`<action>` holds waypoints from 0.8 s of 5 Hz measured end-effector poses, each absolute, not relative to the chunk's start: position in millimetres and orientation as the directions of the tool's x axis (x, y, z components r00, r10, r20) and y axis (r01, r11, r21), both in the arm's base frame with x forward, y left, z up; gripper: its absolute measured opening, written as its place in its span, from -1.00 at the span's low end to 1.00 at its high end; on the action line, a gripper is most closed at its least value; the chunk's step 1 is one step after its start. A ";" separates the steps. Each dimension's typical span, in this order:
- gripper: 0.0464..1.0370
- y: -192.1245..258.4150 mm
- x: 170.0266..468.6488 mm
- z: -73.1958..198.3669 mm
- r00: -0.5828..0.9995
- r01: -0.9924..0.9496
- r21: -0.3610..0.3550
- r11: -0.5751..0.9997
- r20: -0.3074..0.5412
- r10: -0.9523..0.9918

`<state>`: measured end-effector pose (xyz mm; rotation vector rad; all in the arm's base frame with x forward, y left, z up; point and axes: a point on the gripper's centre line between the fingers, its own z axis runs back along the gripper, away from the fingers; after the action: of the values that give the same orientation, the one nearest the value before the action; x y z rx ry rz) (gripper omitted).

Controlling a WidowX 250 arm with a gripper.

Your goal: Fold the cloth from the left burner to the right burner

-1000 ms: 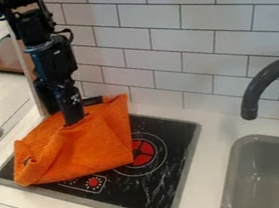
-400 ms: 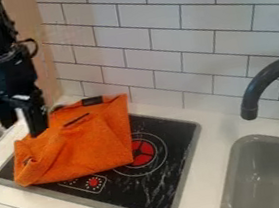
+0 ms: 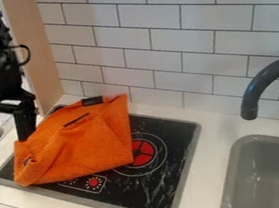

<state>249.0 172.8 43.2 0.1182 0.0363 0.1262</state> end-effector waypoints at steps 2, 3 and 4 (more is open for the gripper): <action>0.92 182.5 257.0 22.0 0.955 -0.282 0.146 0.948 -0.051 0.291; 0.92 183.5 262.2 12.9 0.947 -0.307 0.151 0.940 -0.050 0.318; 0.92 181.4 269.0 6.2 0.939 -0.330 0.151 0.932 -0.044 0.340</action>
<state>269.0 181.4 6.2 0.1423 0.0697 0.3431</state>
